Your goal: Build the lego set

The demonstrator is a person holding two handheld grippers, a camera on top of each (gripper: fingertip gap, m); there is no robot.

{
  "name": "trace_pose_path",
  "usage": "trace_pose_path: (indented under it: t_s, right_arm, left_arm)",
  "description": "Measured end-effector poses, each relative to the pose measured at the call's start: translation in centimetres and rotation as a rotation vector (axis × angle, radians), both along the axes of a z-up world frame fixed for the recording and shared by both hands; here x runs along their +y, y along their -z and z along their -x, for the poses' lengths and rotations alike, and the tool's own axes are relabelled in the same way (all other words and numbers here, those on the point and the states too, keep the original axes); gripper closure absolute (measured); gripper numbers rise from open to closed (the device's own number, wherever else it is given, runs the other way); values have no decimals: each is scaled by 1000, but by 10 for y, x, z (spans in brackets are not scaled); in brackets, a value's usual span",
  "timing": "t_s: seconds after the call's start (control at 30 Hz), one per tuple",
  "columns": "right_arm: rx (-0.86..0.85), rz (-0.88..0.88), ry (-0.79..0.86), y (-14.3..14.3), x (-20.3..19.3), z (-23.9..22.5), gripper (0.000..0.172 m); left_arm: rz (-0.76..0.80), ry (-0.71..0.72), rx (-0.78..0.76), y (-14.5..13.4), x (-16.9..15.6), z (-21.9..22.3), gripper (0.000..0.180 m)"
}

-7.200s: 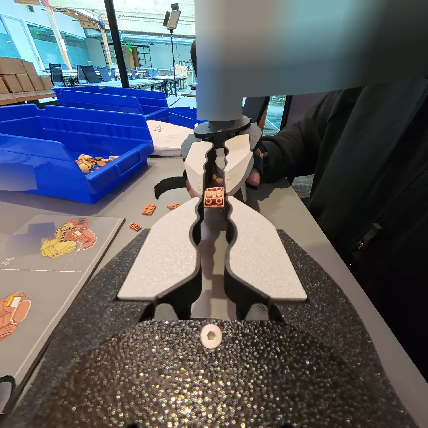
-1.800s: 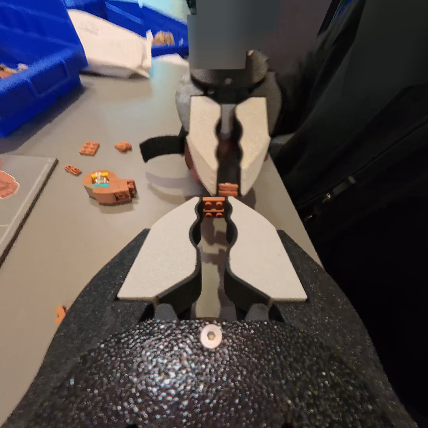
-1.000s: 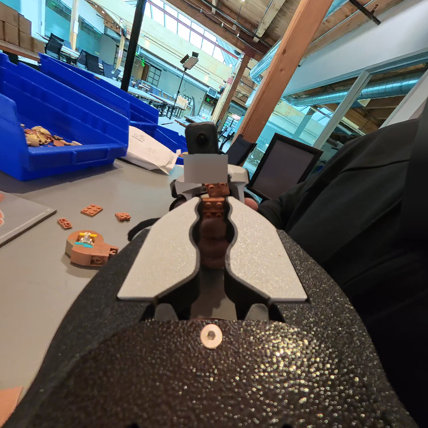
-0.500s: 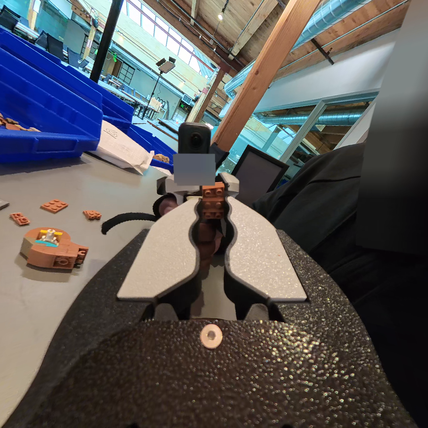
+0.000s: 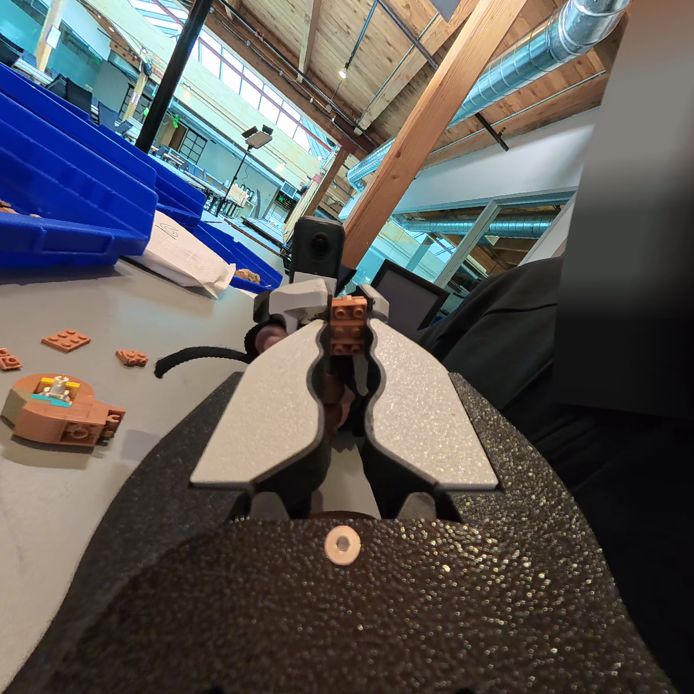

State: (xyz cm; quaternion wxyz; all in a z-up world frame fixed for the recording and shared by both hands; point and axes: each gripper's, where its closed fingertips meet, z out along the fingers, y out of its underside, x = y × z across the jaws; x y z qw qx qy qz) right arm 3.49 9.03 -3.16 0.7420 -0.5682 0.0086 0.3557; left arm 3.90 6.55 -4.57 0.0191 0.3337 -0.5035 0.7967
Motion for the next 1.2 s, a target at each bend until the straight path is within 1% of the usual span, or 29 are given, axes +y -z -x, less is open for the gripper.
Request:
trace_pose_path:
  t_s: [0.53, 1.2]
  right_arm:
    - [33, -24, -39, -6, -4, 4, 155]
    - [9, -43, 34, -7, -1, 4, 155]
  left_arm:
    - [55, 6, -32, -5, -1, 5, 165]
    - [108, 4, -7, -8, 0, 7, 164]
